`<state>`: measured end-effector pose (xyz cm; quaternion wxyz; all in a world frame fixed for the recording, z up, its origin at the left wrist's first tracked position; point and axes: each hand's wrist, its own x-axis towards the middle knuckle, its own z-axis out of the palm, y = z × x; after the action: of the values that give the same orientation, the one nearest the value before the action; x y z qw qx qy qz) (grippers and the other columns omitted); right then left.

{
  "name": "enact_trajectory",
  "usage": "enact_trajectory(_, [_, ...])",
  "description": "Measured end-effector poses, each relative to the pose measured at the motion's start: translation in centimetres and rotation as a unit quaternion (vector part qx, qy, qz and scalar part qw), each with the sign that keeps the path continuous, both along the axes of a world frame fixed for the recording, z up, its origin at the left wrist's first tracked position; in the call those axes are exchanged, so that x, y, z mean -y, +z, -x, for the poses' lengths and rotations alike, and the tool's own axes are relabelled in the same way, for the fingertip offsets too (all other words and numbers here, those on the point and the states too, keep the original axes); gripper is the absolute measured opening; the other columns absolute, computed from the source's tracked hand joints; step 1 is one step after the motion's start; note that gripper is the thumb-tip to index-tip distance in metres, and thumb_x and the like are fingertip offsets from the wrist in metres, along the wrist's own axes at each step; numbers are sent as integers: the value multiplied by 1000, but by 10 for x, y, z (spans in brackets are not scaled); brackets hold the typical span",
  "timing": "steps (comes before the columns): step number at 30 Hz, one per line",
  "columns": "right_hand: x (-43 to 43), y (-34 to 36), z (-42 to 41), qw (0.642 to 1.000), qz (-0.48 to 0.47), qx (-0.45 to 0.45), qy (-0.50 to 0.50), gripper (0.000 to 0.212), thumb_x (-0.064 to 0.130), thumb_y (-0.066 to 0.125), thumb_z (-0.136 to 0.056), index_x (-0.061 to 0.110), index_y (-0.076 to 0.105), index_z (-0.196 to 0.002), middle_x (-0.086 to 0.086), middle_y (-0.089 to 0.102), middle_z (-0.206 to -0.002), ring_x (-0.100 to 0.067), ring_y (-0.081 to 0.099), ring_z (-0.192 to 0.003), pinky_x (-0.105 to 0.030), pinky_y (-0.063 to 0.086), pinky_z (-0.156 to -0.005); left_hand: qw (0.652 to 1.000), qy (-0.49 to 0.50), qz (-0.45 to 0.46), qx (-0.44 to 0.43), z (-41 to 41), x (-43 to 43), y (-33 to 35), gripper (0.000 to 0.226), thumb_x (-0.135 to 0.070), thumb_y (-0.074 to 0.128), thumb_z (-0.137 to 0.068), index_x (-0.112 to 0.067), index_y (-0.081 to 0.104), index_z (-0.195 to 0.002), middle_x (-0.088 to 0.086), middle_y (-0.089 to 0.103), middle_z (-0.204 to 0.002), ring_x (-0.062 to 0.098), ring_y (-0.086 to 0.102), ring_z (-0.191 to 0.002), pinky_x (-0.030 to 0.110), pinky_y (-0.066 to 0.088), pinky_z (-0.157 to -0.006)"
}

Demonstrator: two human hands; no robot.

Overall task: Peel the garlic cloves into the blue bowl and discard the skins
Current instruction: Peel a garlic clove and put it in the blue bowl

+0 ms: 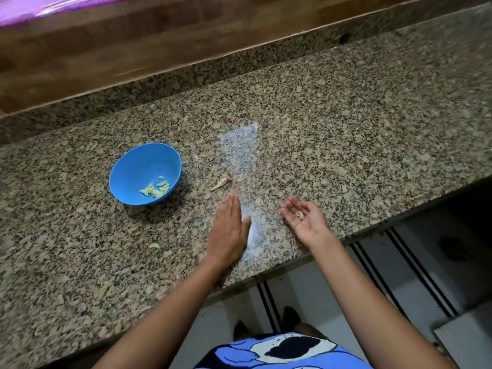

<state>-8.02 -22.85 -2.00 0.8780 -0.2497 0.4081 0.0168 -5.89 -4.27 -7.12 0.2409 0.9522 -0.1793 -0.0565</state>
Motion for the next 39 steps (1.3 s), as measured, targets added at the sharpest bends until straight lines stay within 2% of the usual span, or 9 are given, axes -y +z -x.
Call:
enact_trajectory(5, [9, -2, 12, 1000, 25, -7, -14, 19, 8, 41, -97, 0, 57, -95, -15, 59, -87, -23, 61, -84, -33, 57, -73, 991, -87, -89, -47, -31, 54, 2, 69, -53, 5, -98, -10, -15, -147, 5, -21, -153, 15, -16, -143, 30, -10, -116])
enact_trajectory(13, [4, -3, 17, 999, 30, -13, -39, 21, 8, 38, -98, 1, 56, -90, -12, 58, -84, -20, 61, -79, -31, 57, -76, 932, -360, -33, -20, 10, 1, 7, 46, -38, 31, -102, -21, 37, -144, 0, 31, -151, 14, 26, -140, 30, 13, -118])
enact_trajectory(17, [-25, -5, 11, 1000, 5, -13, -6, 20, 7, 40, -97, 0, 56, -88, -12, 58, -83, -20, 60, -78, -29, 58, -67, 927, -376, 1, -6, 22, -82, 6, 42, -30, 30, -102, -14, 48, -136, 5, 49, -140, 21, 46, -130, 42, 38, -108])
enact_trajectory(22, [-59, -1, 6, 999, -2, -13, 29, 23, 7, 38, -97, -1, 56, -86, -13, 57, -82, -22, 59, -79, -29, 59, -64, 918, -393, -50, -12, 31, -151, 13, 46, -18, 30, -98, -24, 34, -144, 0, 39, -147, 13, 36, -134, 27, 27, -113])
enact_trajectory(26, [-79, -1, 5, 998, 2, -9, 58, 21, 7, 39, -96, -2, 57, -88, -15, 58, -85, -24, 60, -85, -29, 59, -61, 916, -391, -75, 53, 32, -179, 17, 48, -27, 20, -104, -11, 59, -127, 6, 59, -130, 17, 52, -122, 26, 38, -105])
enact_trajectory(31, [-107, 2, 4, 996, 17, -12, 84, 23, 7, 39, -97, -1, 56, -85, -13, 56, -83, -22, 58, -83, -35, 53, -72, 954, -273, -38, 117, 41, -175, 17, 24, -21, 54, -88, -7, 71, -99, 9, 70, -99, 21, 68, -85, 33, 59, -73])
enact_trajectory(34, [-126, 3, 5, 993, 23, -23, 111, 24, 9, 38, -98, -1, 56, -85, -14, 57, -83, -22, 58, -82, -35, 51, -82, 998, -34, 39, 24, 35, -153, 31, 9, -12, 62, -86, -10, 70, -89, 3, 70, -87, 15, 66, -76, 33, 58, -72])
enact_trajectory(37, [-141, 2, 7, 990, 18, -21, 135, 22, 9, 39, -97, -2, 56, -87, -15, 57, -84, -23, 59, -82, -37, 53, -84, 928, 183, 266, -187, 21, -114, 57, 11, -2, 69, -81, -6, 72, -91, 4, 72, -87, 14, 68, -78, 21, 57, -72])
enact_trajectory(39, [-143, 1, 9, 990, -11, -19, 137, 18, 7, 42, -96, -1, 56, -89, -16, 58, -85, -23, 61, -81, -37, 57, -77, 919, 133, 311, -200, 12, -88, 69, 16, 5, 66, -80, -2, 72, -93, 5, 72, -87, 9, 67, -75, 14, 54, -69])
